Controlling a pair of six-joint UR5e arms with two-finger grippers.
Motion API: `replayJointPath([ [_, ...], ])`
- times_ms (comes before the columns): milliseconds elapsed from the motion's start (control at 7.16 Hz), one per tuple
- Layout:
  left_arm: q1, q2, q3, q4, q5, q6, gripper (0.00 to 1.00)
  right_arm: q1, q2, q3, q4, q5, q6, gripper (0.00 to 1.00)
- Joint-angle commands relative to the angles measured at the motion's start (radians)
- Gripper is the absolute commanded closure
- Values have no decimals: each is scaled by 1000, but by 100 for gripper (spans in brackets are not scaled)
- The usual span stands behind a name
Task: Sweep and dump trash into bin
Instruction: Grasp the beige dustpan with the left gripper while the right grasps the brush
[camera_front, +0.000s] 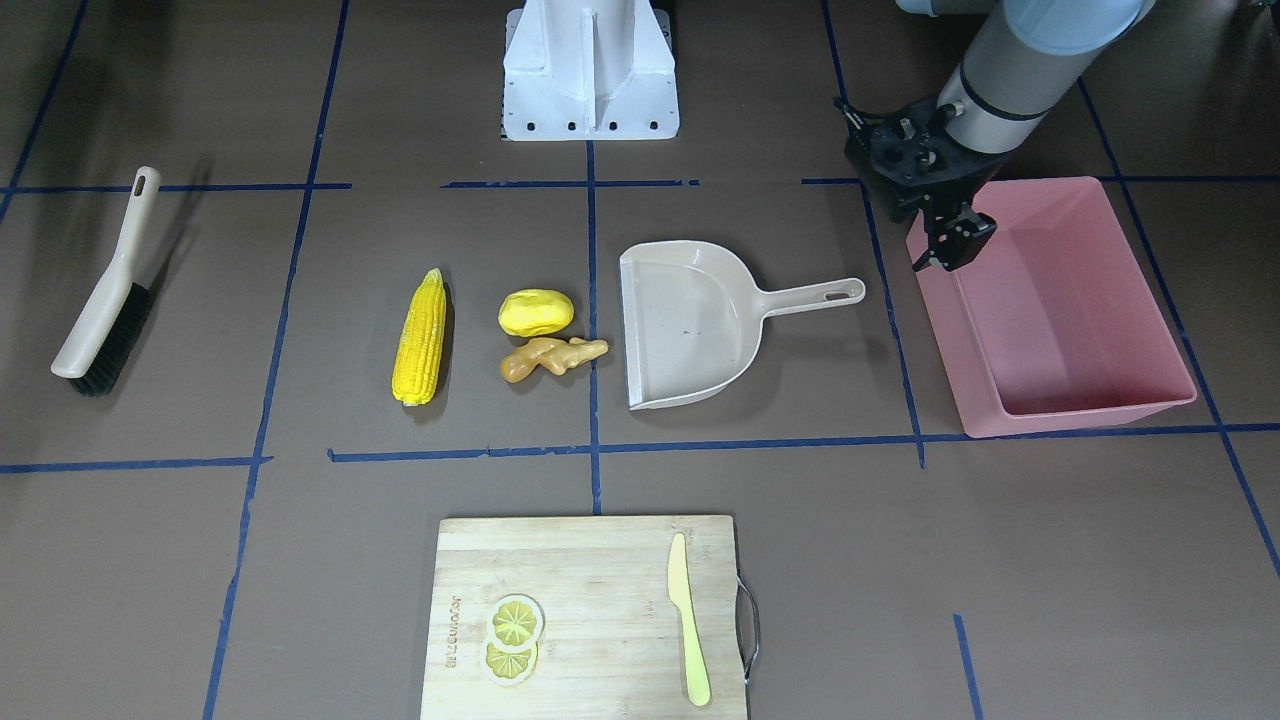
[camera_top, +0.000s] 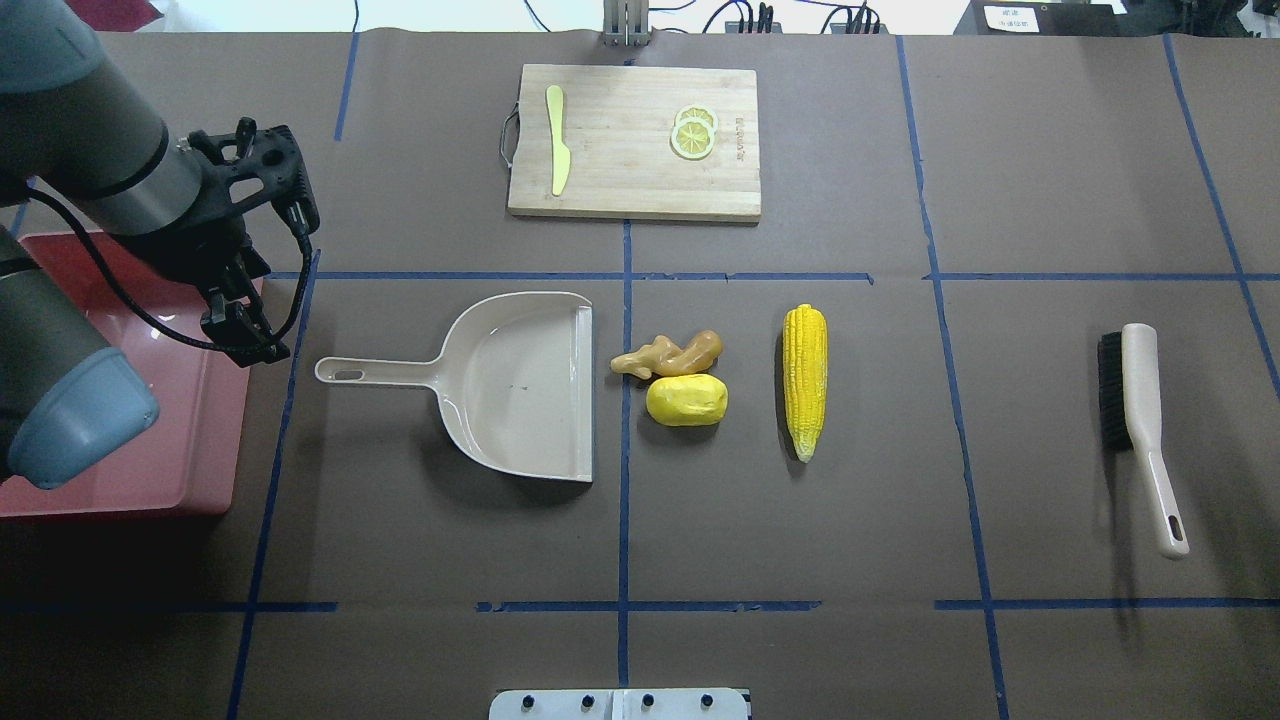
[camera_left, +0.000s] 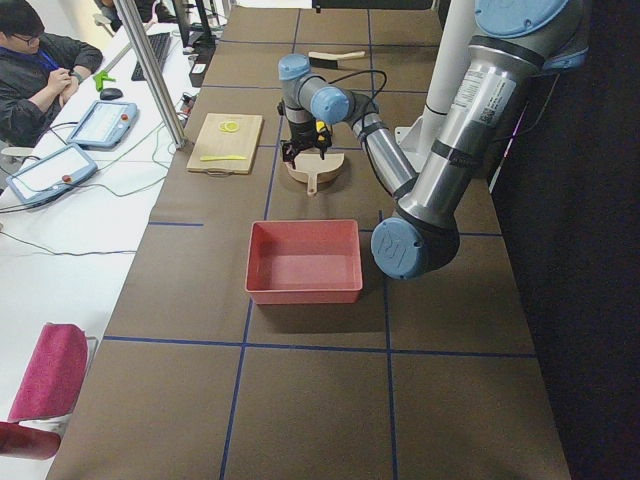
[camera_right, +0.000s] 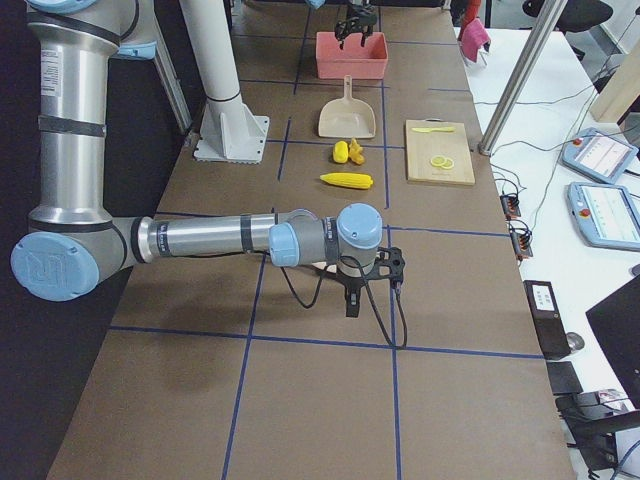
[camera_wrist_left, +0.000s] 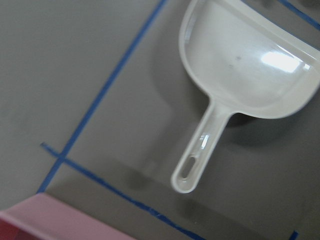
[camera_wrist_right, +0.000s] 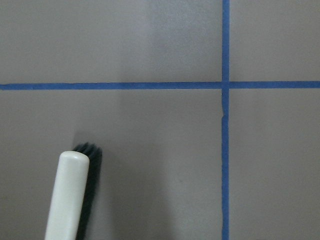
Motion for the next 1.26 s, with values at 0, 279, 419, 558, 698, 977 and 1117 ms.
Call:
replayJointPath([
  [0,22,-11,32,-61,103,74,0,-64,-14,121,33,2,256,0],
  [279,65,-20,115,-193,103,60,0,-144,-43,198,52,-12,386,0],
  [419,68,-31,132,-198,101,59,0,-198,-48,230,59,-24,494,1],
  [558,67,-32,130,-198,101,59,0,-276,-107,258,179,-49,624,1],
  [698,67,-37,129,-198,101,59,0,-396,-152,257,320,-143,782,1],
  [977,67,-38,132,-198,101,56,0,-525,-233,250,403,-222,811,1],
  [1117,67,-40,130,-198,101,51,0,-551,-255,232,474,-248,875,1],
])
